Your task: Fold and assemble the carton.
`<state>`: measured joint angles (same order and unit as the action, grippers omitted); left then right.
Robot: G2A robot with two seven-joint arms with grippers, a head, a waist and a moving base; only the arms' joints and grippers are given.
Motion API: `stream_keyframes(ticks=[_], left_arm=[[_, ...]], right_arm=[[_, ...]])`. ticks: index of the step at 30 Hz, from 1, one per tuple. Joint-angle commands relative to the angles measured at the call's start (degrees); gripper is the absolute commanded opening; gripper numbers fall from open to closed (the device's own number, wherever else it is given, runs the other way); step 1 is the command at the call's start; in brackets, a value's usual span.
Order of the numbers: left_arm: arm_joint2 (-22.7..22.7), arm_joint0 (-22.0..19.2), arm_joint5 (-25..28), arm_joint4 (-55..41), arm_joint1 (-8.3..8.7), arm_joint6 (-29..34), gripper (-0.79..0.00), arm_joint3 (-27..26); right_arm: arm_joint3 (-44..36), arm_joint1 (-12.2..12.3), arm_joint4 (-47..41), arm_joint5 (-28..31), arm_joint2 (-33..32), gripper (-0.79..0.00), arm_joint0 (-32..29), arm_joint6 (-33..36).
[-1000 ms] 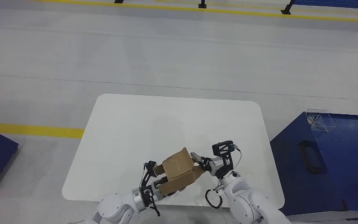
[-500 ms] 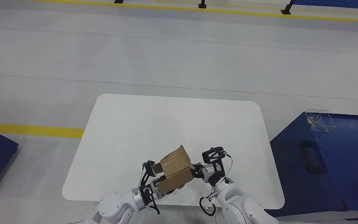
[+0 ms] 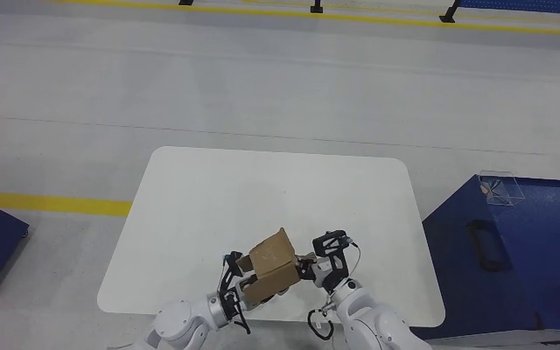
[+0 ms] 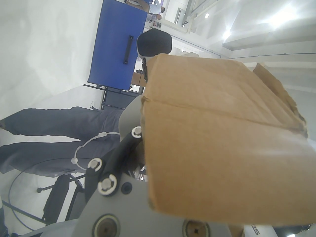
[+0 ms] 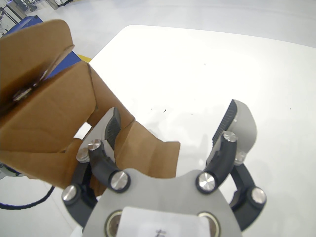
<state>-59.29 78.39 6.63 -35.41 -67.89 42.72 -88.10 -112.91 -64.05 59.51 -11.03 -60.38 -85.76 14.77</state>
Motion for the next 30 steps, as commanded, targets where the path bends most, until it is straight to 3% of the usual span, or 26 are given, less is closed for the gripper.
stream_keyframes(ticks=[1, 8, 13, 17, 23, 30], left_arm=[[-0.28, 0.2, -0.18, -0.33, 0.04, 0.31, -0.785, -0.08], [-1.48, 0.87, -0.83, -1.64, 0.24, 1.78, -0.785, -0.67], [-1.85, 1.21, -1.46, -1.82, 0.33, 2.45, -0.785, -1.21], [-1.58, 1.17, -1.98, -1.48, 0.27, 2.35, -0.785, -1.48], [-1.06, 1.09, -2.01, -0.94, 0.14, 2.13, -0.785, -1.34], [-0.96, 1.42, -1.48, -0.62, 0.11, 2.44, -0.785, -0.89]], right_arm=[[-0.44, 0.02, -1.91, 0.17, -1.63, 0.0, -0.51, -0.27], [1.77, 0.6, -13.15, 2.94, -11.1, 0.0, -2.71, 3.7], [5.84, 0.67, -16.39, 7.47, -10.51, 0.0, -2.75, 10.39], [5.57, 0.54, -24.78, 12.13, -10.34, 0.0, -3.13, 14.46], [4.02, 0.89, -32.86, 15.5, -13.61, 0.0, -4.03, 18.36], [2.46, 1.21, -35.12, 16.76, -16.28, 0.0, -5.1, 18.58]])
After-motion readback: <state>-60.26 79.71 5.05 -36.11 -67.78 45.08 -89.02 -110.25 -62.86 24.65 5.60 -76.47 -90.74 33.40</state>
